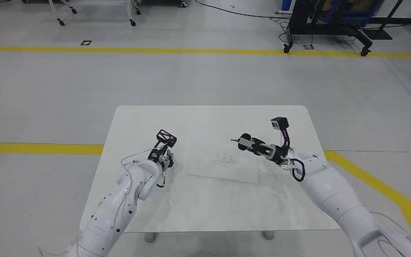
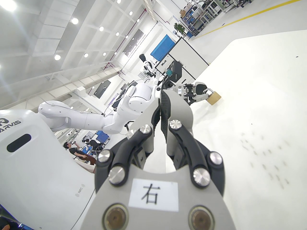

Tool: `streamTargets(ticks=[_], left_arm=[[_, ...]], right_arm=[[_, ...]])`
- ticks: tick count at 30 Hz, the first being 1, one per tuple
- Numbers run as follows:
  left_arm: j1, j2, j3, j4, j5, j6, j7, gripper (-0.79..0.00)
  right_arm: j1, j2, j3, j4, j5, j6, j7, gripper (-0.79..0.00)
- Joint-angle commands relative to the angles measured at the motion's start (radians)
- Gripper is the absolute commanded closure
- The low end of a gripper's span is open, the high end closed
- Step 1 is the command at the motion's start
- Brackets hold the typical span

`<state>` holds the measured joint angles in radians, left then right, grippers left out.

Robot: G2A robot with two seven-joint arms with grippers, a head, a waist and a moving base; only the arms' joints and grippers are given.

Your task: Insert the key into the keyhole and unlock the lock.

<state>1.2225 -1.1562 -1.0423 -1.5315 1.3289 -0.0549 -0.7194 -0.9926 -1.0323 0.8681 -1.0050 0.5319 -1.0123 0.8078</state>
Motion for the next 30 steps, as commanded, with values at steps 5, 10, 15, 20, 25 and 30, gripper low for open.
streamTargets(ticks=[5, 10, 15, 20, 25, 30], left_arm=[[-0.004, -0.006, 0.003, 0.011, 0.002, 0.003, 0.005, -0.194], [-0.008, -0.01, 0.004, 0.017, 0.003, 0.003, 0.003, 0.0], [-0.004, -0.013, 0.004, 0.014, 0.012, 0.005, 0.006, 0.0], [0.001, -0.016, 0.001, 0.014, 0.018, 0.003, 0.005, 0.0], [0.0, -0.019, -0.003, 0.021, 0.013, -0.004, 0.017, 0.0], [0.016, -0.02, -0.043, 0.006, -0.068, -0.028, 0.117, 0.0]], right_arm=[[0.0, 0.0, 0.0, 0.0, 0.0, 0.0, 0.0, 0.0], [0.0, 0.0, 0.0, 0.0, 0.0, 0.0, 0.0, 0.0], [0.0, 0.0, 0.0, 0.0, 0.0, 0.0, 0.0, 0.0], [0.0, 0.0, 0.0, 0.0, 0.0, 0.0, 0.0, 0.0], [0.0, 0.0, 0.0, 0.0, 0.0, 0.0, 0.0, 0.0], [0.0, 0.0, 0.0, 0.0, 0.0, 0.0, 0.0, 0.0]])
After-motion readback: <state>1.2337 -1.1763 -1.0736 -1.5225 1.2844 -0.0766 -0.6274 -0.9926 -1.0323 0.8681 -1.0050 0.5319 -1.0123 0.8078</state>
